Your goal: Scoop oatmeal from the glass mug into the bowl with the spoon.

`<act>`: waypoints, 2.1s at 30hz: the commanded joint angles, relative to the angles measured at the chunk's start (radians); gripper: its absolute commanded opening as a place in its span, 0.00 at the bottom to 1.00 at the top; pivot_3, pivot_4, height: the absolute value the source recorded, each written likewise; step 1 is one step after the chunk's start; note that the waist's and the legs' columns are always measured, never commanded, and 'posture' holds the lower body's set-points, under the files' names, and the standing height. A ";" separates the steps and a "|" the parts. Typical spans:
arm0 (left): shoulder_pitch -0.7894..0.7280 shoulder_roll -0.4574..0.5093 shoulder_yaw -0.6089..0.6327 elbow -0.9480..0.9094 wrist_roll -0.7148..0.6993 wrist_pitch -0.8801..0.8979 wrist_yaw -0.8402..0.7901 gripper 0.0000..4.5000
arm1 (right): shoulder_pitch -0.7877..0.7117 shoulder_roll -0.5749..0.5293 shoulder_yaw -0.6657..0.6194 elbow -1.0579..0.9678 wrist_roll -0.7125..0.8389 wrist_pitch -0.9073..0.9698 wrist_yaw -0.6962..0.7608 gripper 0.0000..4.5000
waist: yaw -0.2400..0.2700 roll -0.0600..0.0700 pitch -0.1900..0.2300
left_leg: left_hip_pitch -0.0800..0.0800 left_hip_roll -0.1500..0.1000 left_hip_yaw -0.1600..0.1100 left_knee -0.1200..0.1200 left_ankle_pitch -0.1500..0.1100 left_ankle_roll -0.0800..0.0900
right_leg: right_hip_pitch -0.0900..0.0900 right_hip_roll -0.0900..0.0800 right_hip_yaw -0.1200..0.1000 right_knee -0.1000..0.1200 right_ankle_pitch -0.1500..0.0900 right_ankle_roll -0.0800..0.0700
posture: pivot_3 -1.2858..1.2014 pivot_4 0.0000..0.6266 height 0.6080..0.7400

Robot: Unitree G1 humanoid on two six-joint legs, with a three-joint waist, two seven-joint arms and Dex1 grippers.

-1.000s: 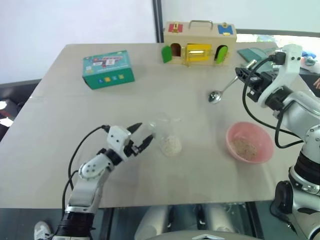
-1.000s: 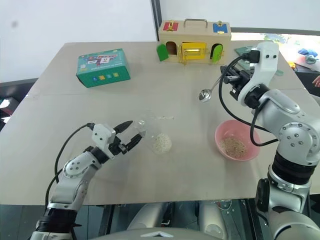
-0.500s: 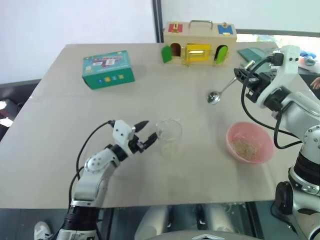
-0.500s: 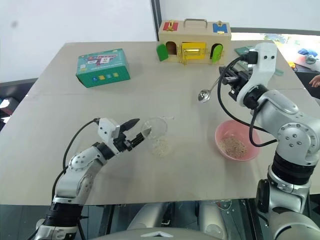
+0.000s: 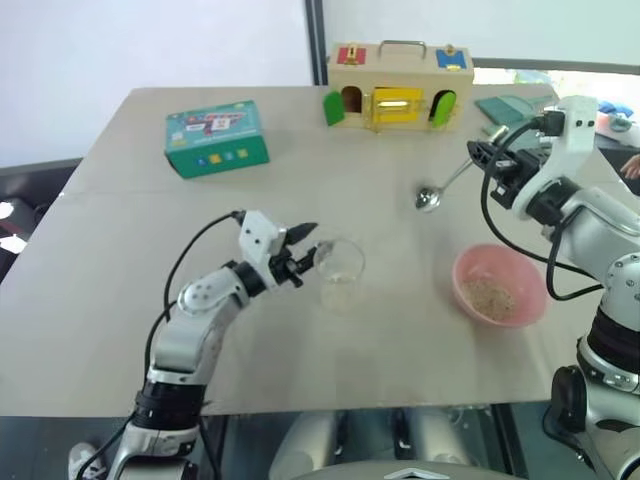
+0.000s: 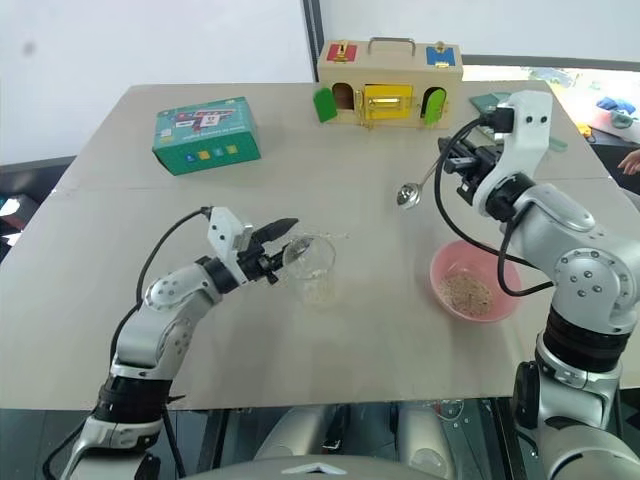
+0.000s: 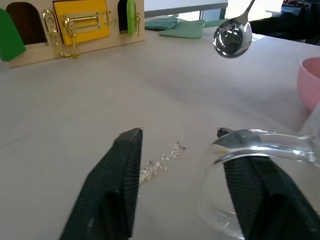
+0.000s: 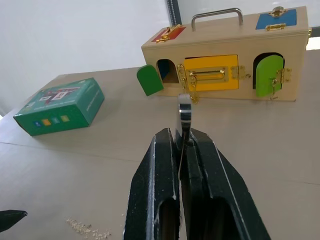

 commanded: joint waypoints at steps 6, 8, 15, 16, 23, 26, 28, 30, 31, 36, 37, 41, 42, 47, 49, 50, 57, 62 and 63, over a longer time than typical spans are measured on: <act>-0.008 -0.007 0.013 -0.027 -0.002 -0.002 0.000 0.02 | -0.019 -0.010 -0.020 -0.067 0.037 -0.002 -0.020 0.00 | 0.000 0.000 0.000 | 0.000 0.000 0.000 0.000 0.000 0.000 | 0.000 0.000 0.000 0.000 0.000 0.000 | 0.52 0.24 1.00; -0.016 -0.019 0.019 -0.034 -0.008 0.014 0.019 0.02 | -0.037 -0.014 -0.023 -0.072 0.055 0.004 -0.028 0.00 | 0.000 0.000 0.000 | 0.000 0.000 0.000 0.000 0.000 0.000 | 0.000 0.000 0.000 0.000 0.000 0.000 | 0.52 0.24 1.00; -0.131 -0.063 0.007 0.024 0.110 -0.064 0.132 0.02 | -0.246 -0.011 -0.049 -0.038 0.202 0.022 -0.102 0.00 | 0.000 0.001 0.002 | -0.001 0.000 0.000 0.000 0.000 0.000 | -0.001 0.000 -0.001 0.001 0.000 0.000 | 0.52 0.24 1.00; -0.152 -0.065 -0.002 0.046 0.142 -0.092 0.145 0.02 | -0.280 -0.012 -0.050 -0.028 0.231 0.021 -0.114 0.00 | 0.000 0.000 0.001 | -0.001 0.000 0.000 0.000 0.000 0.000 | -0.001 0.000 -0.001 0.001 0.000 0.000 | 0.52 0.24 1.00; -0.281 -0.119 -0.010 0.173 0.231 -0.153 0.228 0.02 | -0.354 -0.059 0.010 -0.020 0.354 0.032 -0.125 0.00 | 0.003 0.000 0.001 | -0.002 0.000 0.000 0.001 0.000 0.000 | 0.000 0.000 -0.001 -0.001 0.000 0.000 | 0.52 0.24 1.00; -0.324 -0.133 -0.014 0.203 0.249 -0.159 0.239 0.02 | -0.330 -0.078 0.043 -0.028 0.351 0.027 -0.118 0.00 | 0.001 0.000 0.001 | -0.003 0.000 0.000 0.002 0.000 0.000 | -0.002 0.000 -0.001 0.000 0.000 0.000 | 0.52 0.24 1.00; -0.344 -0.145 -0.017 0.209 0.252 -0.155 0.243 0.02 | -0.322 -0.090 0.061 -0.030 0.346 0.023 -0.116 0.00 | 0.001 0.000 0.001 | -0.005 0.000 -0.001 0.003 0.000 0.000 | -0.003 0.000 -0.001 0.000 0.000 0.000 | 0.52 0.24 1.00; -0.357 -0.155 -0.022 0.202 0.255 -0.152 0.244 0.02 | -0.313 -0.106 0.089 -0.037 0.326 0.026 -0.106 0.00 | 0.001 0.000 0.001 | -0.006 0.000 -0.001 0.003 0.000 0.000 | -0.004 0.000 -0.001 0.001 0.000 0.000 | 0.52 0.24 1.00; -0.364 -0.164 -0.027 0.195 0.258 -0.145 0.246 0.02 | -0.306 -0.117 0.118 -0.047 0.304 0.029 -0.093 0.00 | 0.000 0.000 0.001 | -0.008 0.000 0.000 0.004 0.000 0.000 | -0.006 0.000 -0.001 0.001 0.000 0.000 | 0.52 0.24 1.00; -0.396 -0.207 -0.061 0.173 0.275 -0.113 0.268 0.02 | -0.275 -0.195 0.279 -0.100 0.145 0.021 -0.006 0.00 | 0.001 0.000 0.001 | -0.010 0.000 -0.002 0.005 0.000 0.000 | -0.008 0.000 -0.003 0.000 0.000 0.000 | 0.52 0.24 1.00; -0.405 -0.218 -0.066 0.176 0.278 -0.114 0.273 0.02 | -0.268 -0.223 0.325 -0.110 0.094 0.013 0.021 0.00 | 0.001 0.000 0.001 | -0.011 0.000 -0.002 0.006 0.000 0.000 | -0.008 0.000 -0.003 0.000 0.000 0.000 | 0.52 0.24 1.00; -0.442 -0.243 -0.080 0.203 0.289 -0.139 0.282 0.02 | -0.230 -0.267 0.423 -0.109 -0.032 -0.022 0.100 0.00 | 0.002 -0.001 0.001 | -0.012 0.000 -0.003 0.007 0.000 0.000 | -0.008 0.000 -0.004 0.000 0.000 0.000 | 0.52 0.24 1.00; -0.446 -0.245 -0.084 0.207 0.290 -0.150 0.277 0.02 | -0.223 -0.262 0.426 -0.102 -0.044 -0.025 0.113 0.00 | 0.002 -0.001 0.001 | -0.012 0.000 -0.003 0.007 0.000 0.000 | -0.008 0.000 -0.004 0.000 0.000 0.000 | 0.52 0.24 1.00; -0.432 -0.246 -0.093 0.208 0.296 -0.162 0.266 0.02 | -0.171 -0.103 0.279 -0.045 0.123 0.021 0.068 0.00 | -0.001 -0.001 0.001 | -0.012 0.000 -0.003 0.006 0.000 0.000 | -0.008 0.000 -0.004 0.000 0.000 0.000 | 0.52 0.24 1.00; -0.429 -0.248 -0.096 0.218 0.299 -0.175 0.264 0.02 | -0.171 -0.046 0.201 -0.014 0.203 0.039 0.008 0.00 | 0.000 -0.001 0.001 | -0.012 0.000 -0.003 0.006 0.000 0.000 | -0.008 0.000 -0.004 0.001 0.000 0.000 | 0.52 0.24 1.00; -0.429 -0.249 -0.098 0.224 0.301 -0.181 0.262 0.02 | -0.174 -0.032 0.175 -0.003 0.229 0.048 -0.015 0.00 | 0.001 -0.001 0.001 | -0.012 0.000 -0.003 0.007 0.000 0.000 | -0.008 0.000 -0.004 0.001 0.000 0.000 | 0.52 0.24 1.00; -0.452 -0.277 -0.116 0.315 0.318 -0.242 0.259 0.02 | -0.169 -0.008 0.009 0.070 0.473 0.033 -0.235 0.00 | 0.002 -0.001 0.001 | -0.012 -0.001 -0.004 0.007 0.000 0.000 | -0.008 0.000 -0.005 0.001 0.000 0.000 | 0.52 0.24 1.00; -0.494 -0.315 -0.132 0.404 0.319 -0.297 0.246 0.02 | -0.100 -0.048 -0.063 0.064 0.675 -0.048 -0.402 0.00 | 0.004 -0.001 0.001 | -0.012 -0.001 -0.004 0.007 0.000 0.000 | -0.008 0.000 -0.004 0.001 0.000 0.000 | 0.52 0.24 1.00; -0.504 -0.323 -0.135 0.422 0.318 -0.309 0.242 0.02 | -0.082 -0.059 -0.071 0.058 0.714 -0.072 -0.434 0.00 | 0.004 -0.001 0.001 | -0.012 -0.001 -0.004 0.007 0.000 0.000 | -0.008 0.000 -0.005 0.001 0.000 0.000 | 0.52 0.24 1.00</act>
